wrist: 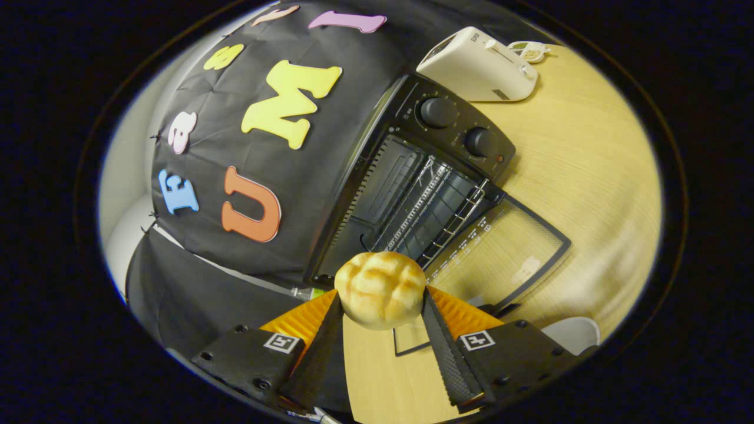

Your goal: Open the toaster oven, put the food inside, and close the toaster oven door.

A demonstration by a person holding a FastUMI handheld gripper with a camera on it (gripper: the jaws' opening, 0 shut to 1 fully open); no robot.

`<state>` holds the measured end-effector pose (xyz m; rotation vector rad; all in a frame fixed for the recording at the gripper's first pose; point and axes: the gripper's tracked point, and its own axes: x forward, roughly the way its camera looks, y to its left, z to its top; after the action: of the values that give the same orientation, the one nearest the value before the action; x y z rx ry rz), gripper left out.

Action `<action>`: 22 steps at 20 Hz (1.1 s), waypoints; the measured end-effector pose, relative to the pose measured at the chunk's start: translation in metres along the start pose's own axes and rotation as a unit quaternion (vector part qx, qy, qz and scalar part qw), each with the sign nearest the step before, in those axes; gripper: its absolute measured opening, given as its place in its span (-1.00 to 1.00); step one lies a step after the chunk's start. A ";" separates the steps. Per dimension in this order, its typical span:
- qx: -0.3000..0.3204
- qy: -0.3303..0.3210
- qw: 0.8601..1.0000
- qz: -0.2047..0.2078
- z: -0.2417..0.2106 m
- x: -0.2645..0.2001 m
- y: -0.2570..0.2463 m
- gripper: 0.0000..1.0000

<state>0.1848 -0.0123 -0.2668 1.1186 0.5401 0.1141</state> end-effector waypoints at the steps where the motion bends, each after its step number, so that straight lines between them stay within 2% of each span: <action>1: -0.001 -0.001 1.000 -0.006 0.005 0.008 -0.001 0.68; 6: -0.005 -0.023 1.000 -0.014 0.034 0.045 0.003 0.68; 9: -0.028 -0.038 0.999 -0.025 0.050 0.069 0.005 0.69; 13: -0.048 -0.036 0.997 -0.048 0.053 0.096 -0.007 0.69; 16: -0.062 -0.048 0.996 -0.051 0.059 0.109 -0.009 0.69; 22: -0.147 -0.090 0.981 -0.084 0.070 0.128 -0.014 0.69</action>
<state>0.3256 -0.0313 -0.3017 0.7823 0.4373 -0.0526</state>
